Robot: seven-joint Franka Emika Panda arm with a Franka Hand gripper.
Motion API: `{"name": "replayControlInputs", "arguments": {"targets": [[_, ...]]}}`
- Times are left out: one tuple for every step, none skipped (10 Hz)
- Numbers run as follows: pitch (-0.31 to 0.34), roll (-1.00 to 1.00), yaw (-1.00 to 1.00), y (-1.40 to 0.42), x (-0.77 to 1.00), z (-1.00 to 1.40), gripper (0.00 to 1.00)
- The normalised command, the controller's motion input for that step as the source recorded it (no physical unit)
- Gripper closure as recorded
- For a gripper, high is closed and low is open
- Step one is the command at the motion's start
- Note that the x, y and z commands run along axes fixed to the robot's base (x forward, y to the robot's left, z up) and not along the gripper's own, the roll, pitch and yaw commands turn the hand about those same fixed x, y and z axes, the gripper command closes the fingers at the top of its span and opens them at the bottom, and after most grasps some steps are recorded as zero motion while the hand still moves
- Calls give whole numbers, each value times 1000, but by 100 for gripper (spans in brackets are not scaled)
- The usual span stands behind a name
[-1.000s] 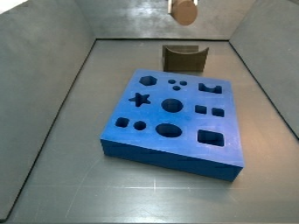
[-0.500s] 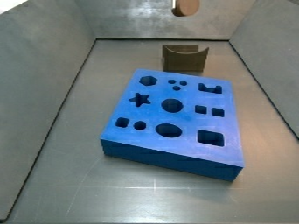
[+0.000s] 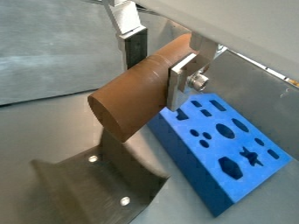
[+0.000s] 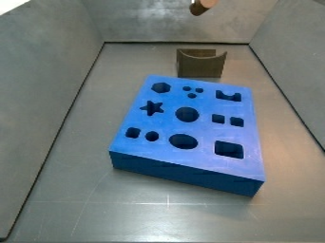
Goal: Pick up the round object. Move up. Place the round object on the fixture. Regrasp the round object. Move to above the board. Insert the round object.
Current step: Place the round object on the fixture.
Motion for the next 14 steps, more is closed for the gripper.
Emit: {"name": "replayControlInputs", "arguments": {"targets": [[130, -300, -123, 365, 94, -11, 100], [108, -273, -117, 199, 87, -12, 100], [-20, -1000, -115, 79, 130, -1000, 100], [-25, -1000, -112, 81, 132, -1000, 100], [-16, -1000, -113, 93, 136, -1000, 100], [5, -1000, -111, 89, 144, -1000, 100], [26, -1000, -109, 96, 156, -1000, 100], [40, -1000, -110, 106, 164, -1000, 100], [56, -1000, -117, 114, 177, -1000, 100], [68, -1000, -124, 120, 187, -1000, 100], [87, -1000, -140, 131, 197, -1000, 100], [102, -1000, -158, 114, 170, -835, 100], [108, -888, -129, 93, 136, -611, 100], [99, -763, -126, 84, 124, -503, 100]]}}
